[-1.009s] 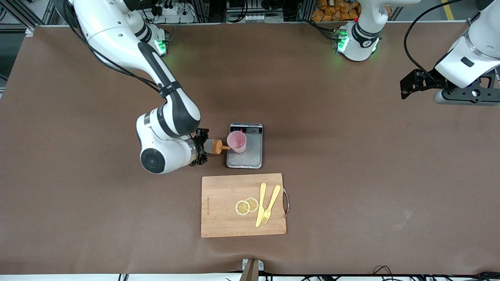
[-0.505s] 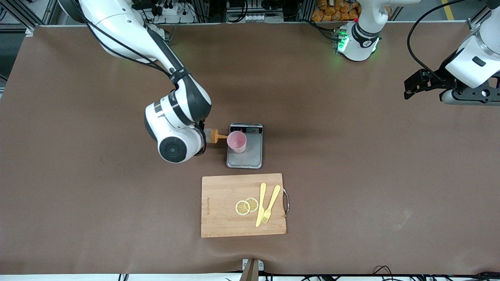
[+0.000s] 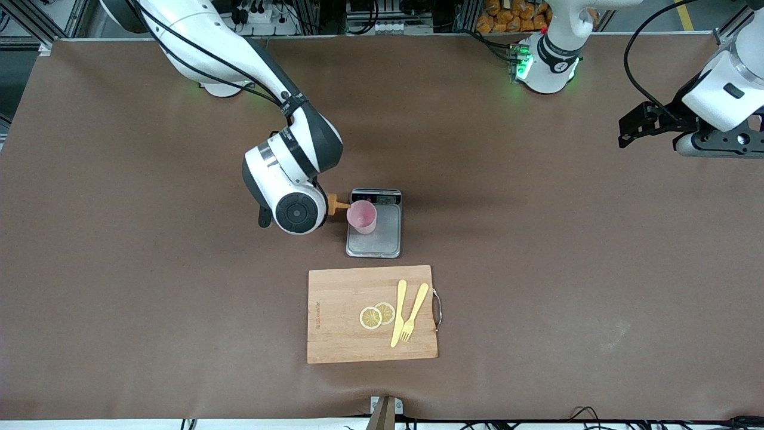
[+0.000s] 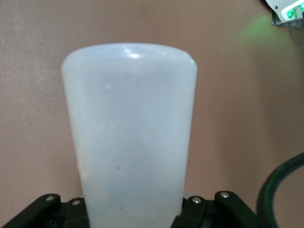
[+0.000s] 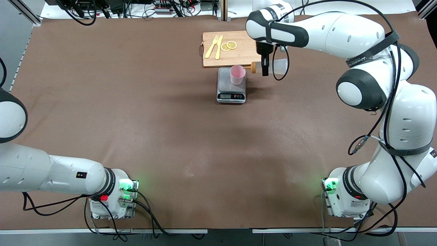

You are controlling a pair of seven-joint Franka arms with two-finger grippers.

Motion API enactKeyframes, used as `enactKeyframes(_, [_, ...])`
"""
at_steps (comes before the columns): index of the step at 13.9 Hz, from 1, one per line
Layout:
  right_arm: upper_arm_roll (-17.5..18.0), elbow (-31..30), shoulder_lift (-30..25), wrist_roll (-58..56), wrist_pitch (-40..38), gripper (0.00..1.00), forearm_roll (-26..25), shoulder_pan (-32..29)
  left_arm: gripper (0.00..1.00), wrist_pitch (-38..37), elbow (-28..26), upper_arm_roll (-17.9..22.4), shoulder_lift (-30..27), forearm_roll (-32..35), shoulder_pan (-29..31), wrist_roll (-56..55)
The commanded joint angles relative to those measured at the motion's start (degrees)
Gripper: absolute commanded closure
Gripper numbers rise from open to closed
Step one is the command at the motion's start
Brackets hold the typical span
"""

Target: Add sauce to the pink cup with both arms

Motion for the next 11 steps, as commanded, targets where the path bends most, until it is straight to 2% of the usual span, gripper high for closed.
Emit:
enactKeyframes(1, [-0.40,4.73,1.60,3.32,-2.41,1.00,-2.93,0.49,0.00,-1.45,1.02,0.20,0.06,-0.47,0.30,1.29])
enactKeyframes(3, [-0.40,5.44,2.13,3.49,-3.46,1.00,-5.13,1.19,0.00,-1.45,1.02,0.38,0.32,-0.39,0.30,2.78])
enactKeyframes(11, [-0.40,7.46,4.86,3.76,-4.25,1.00,-7.16,3.39,0.00,-2.24,1.02,0.29,0.32,-0.39,0.56,2.87])
